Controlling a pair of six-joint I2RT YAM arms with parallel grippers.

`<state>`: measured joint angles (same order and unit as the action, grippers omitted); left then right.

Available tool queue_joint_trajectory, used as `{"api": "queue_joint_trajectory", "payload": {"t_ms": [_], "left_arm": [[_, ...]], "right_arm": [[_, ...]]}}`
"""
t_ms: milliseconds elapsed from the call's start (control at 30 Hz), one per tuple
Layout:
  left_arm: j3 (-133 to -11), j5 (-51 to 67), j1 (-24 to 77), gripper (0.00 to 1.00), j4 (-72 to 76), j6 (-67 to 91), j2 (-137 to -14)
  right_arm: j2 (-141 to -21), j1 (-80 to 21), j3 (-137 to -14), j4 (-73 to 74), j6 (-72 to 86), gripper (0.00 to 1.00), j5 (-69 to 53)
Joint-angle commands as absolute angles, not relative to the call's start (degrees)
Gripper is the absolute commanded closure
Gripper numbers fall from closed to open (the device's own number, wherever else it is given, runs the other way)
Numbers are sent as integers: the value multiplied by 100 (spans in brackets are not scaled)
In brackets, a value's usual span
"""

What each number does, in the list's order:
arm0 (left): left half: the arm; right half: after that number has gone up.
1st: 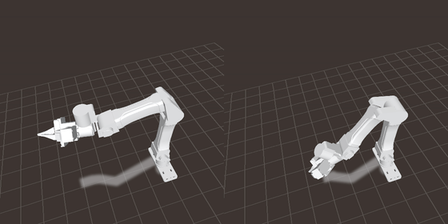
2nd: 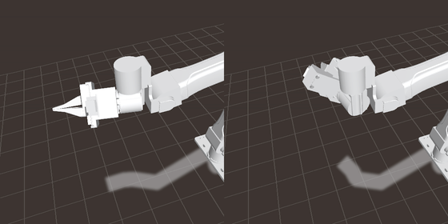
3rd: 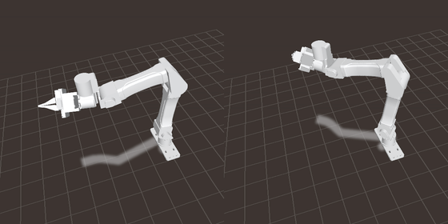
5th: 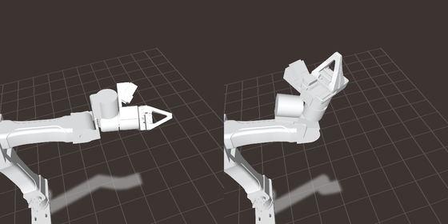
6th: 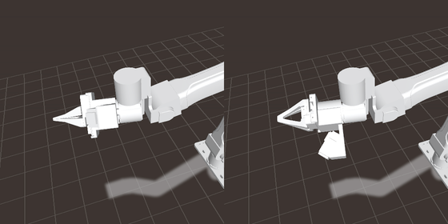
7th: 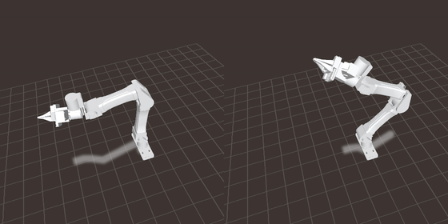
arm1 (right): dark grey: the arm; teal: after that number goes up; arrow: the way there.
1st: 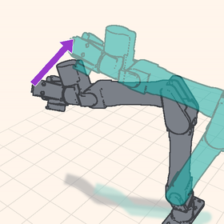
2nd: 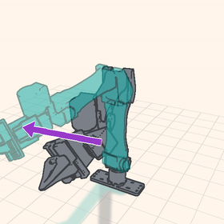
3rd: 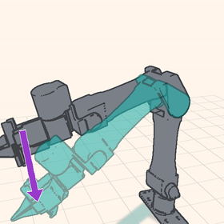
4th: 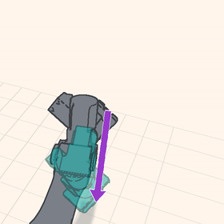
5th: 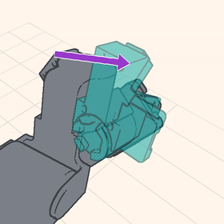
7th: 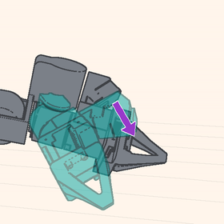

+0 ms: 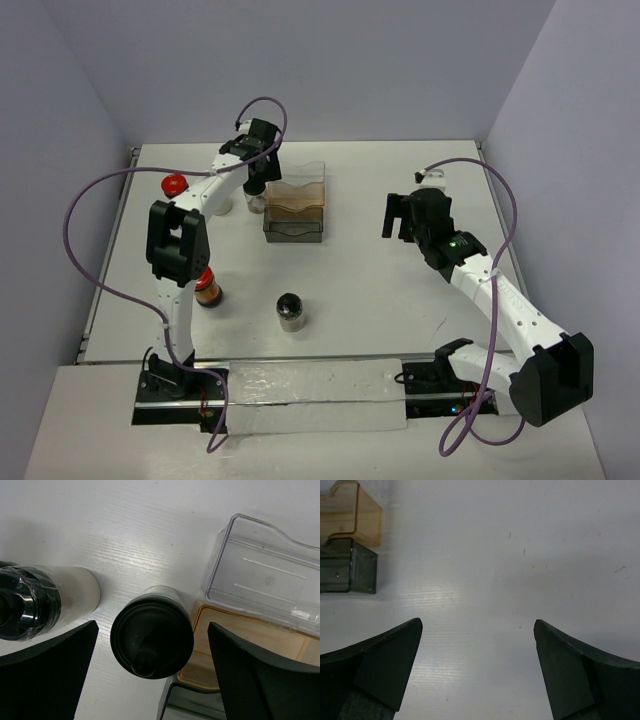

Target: Organize the condiment bottles

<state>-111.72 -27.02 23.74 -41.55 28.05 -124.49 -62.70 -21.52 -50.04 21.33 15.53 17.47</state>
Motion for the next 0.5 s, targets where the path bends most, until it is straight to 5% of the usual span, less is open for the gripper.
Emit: {"api": "queue_joint_trajectory", "payload": {"t_ms": [0, 467], "left_arm": [[-11437, -2716, 2320, 3, -4128, 2739, -12612], [-11393, -2709, 2320, 26, -4075, 2738, -12579]], "right_arm": [[-6097, -2200, -5153, 2092, 1547, 0, 1734], [-6126, -2197, -5145, 2097, 1547, 0, 1705]]}}
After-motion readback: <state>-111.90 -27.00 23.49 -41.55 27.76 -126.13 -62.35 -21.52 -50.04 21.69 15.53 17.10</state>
